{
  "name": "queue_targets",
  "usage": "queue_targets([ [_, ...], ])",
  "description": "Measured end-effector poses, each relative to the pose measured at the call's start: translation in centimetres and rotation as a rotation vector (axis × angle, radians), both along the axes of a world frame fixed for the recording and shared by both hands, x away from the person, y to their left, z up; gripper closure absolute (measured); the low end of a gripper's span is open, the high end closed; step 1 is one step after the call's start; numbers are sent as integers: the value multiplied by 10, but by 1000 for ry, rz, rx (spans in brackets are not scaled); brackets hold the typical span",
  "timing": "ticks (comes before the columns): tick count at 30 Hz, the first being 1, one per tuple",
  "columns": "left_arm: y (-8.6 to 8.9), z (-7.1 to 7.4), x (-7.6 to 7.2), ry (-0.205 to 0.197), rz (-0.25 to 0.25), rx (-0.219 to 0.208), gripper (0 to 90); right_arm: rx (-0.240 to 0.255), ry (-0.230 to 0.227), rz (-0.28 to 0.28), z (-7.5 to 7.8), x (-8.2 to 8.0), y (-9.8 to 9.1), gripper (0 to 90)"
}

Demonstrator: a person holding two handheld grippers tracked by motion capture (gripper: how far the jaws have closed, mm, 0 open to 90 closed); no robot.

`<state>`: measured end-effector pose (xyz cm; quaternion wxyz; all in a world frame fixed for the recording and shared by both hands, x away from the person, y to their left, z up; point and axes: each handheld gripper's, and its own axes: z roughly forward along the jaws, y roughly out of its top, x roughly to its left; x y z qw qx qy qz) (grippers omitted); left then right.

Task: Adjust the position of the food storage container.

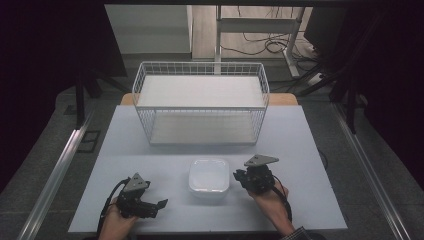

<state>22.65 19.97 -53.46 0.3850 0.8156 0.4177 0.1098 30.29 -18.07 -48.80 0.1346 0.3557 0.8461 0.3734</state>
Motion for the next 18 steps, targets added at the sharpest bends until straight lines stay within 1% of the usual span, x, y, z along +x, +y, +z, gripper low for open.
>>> queue_targets([
  [1,0,0,0,0,0,0,74,-4,-14,0,2,-1,-4,715],
  [3,-1,0,0,4,-2,2,74,-8,-28,0,2,-2,-10,644],
  [5,-1,0,0,4,-3,2,74,-12,-26,17,1,-4,-15,537],
  [7,-1,0,0,3,-2,1,74,-19,-16,36,-2,-6,-18,413],
  [9,-1,0,0,3,-2,1,74,-12,-13,58,-4,-8,-21,262],
  [10,-1,0,0,3,-1,2,74,-12,-13,58,-4,-8,-21,262],
  [11,-1,0,0,4,-1,2,74,-6,-11,69,-7,-8,-22,176],
  [12,-1,0,0,4,-1,2,74,-2,-15,73,-9,-9,-22,114],
  [13,0,0,0,3,-2,2,74,-17,-16,73,-13,-9,-20,19],
  [14,0,0,0,3,-2,2,73,-17,-16,73,-13,-9,-20,19],
  [15,0,0,0,4,-1,2,73,-27,-20,87,-15,-9,-19,2],
  [18,0,1,0,4,5,-5,73,-14,-18,97,-16,-9,-18,0],
])
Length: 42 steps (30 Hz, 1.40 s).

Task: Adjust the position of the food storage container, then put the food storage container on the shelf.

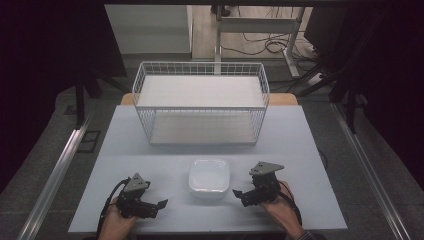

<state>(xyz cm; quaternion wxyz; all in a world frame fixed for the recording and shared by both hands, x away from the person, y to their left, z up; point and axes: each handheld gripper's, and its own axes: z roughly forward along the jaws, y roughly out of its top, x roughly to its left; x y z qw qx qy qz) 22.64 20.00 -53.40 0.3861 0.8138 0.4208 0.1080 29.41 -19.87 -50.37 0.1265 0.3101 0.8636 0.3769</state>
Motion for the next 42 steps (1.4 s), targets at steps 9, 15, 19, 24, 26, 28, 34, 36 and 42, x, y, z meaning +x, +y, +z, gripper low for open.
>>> queue_targets([
  [9,0,3,0,-9,0,-39,71,18,8,-17,3,2,-3,0],
  [15,-3,7,2,-26,-18,-53,72,34,-2,-11,9,1,0,0],
  [19,-9,12,9,-20,-27,-67,61,48,0,5,12,1,4,0],
  [24,-14,21,16,-17,-46,-116,47,62,12,17,15,2,7,0],
  [26,-15,27,20,-25,-65,-147,47,76,12,14,17,3,10,0],
  [28,-21,35,27,-37,-76,-174,58,77,-4,8,22,4,14,0],
  [34,-46,42,44,-34,-132,-146,93,76,-24,-14,26,4,26,0],
  [36,-52,42,48,-32,-143,-138,97,85,-26,-23,27,4,27,0],
  [42,-70,47,65,-19,-164,-128,107,99,10,-24,31,9,35,40],
])
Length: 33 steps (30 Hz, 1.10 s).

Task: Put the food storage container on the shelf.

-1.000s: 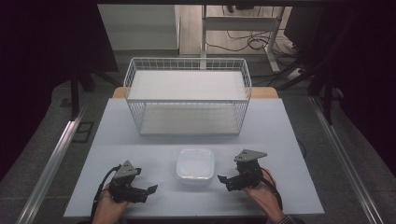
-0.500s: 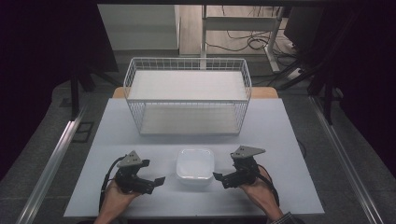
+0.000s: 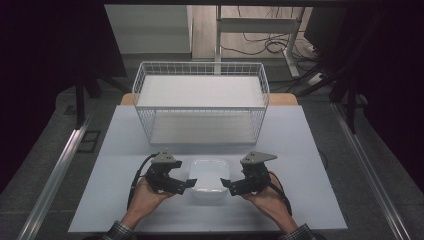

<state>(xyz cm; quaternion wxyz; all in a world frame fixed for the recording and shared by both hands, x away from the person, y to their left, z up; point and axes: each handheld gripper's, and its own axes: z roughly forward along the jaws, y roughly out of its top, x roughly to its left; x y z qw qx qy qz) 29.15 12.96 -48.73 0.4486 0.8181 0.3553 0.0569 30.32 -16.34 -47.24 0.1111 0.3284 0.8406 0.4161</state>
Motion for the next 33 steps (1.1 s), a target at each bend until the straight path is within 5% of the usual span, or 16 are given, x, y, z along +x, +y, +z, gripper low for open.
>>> queue_targets([
  [2,-13,3,7,-26,3,60,108,-2,23,1,-1,5,5,59],
  [8,-21,-4,13,-17,14,81,106,-33,61,3,-9,12,15,79],
  [12,-9,-19,17,80,29,-25,118,-17,118,-7,-13,14,11,123],
  [15,-6,-20,16,122,-8,-84,247,20,169,14,-14,16,8,211],
  [23,7,-16,-5,158,6,-121,476,109,342,-29,-12,11,-2,456],
  [24,7,-16,-5,158,6,-121,512,109,342,-29,-12,11,-2,456],
  [25,10,-14,-10,163,13,-129,546,137,353,-41,-9,7,-8,600],
  [30,9,-8,-16,111,57,-125,689,185,358,-65,-3,1,-17,723],
  [32,11,-6,-16,88,85,-148,796,184,328,-74,0,0,-18,790],
  [33,10,-6,-16,62,94,-138,796,125,247,-81,1,-2,-14,790],
])
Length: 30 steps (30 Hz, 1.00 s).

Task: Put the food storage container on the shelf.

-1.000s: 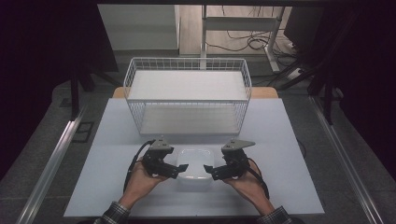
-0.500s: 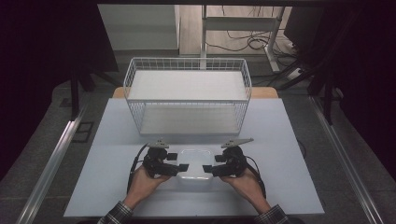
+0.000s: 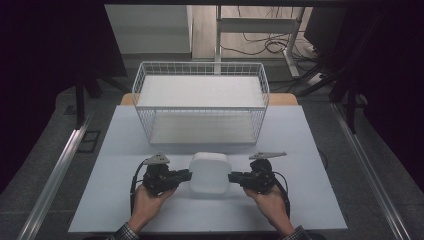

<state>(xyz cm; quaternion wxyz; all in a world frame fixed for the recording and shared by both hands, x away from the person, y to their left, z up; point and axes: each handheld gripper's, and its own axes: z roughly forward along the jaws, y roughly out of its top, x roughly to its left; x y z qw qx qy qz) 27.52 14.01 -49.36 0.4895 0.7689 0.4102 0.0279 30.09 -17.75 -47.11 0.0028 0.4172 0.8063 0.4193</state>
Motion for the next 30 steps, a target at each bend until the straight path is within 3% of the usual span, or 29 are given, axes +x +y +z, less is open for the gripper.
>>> queue_targets([
  [1,-1,0,0,-4,13,11,796,0,0,0,0,0,0,790],
  [4,4,-4,3,23,31,-27,796,-10,-53,-6,1,-1,6,790],
  [8,4,-1,3,15,41,-34,796,-6,-94,-14,5,-3,7,790],
  [13,1,8,7,-16,62,-31,794,-1,-138,-26,12,-1,7,790],
  [17,0,27,10,-76,65,-3,794,14,-169,-29,22,4,6,789],
  [19,1,30,10,-86,67,2,793,19,-178,-26,24,5,7,789],
  [30,12,63,14,-158,82,-37,794,39,-268,-11,60,14,16,787],
])
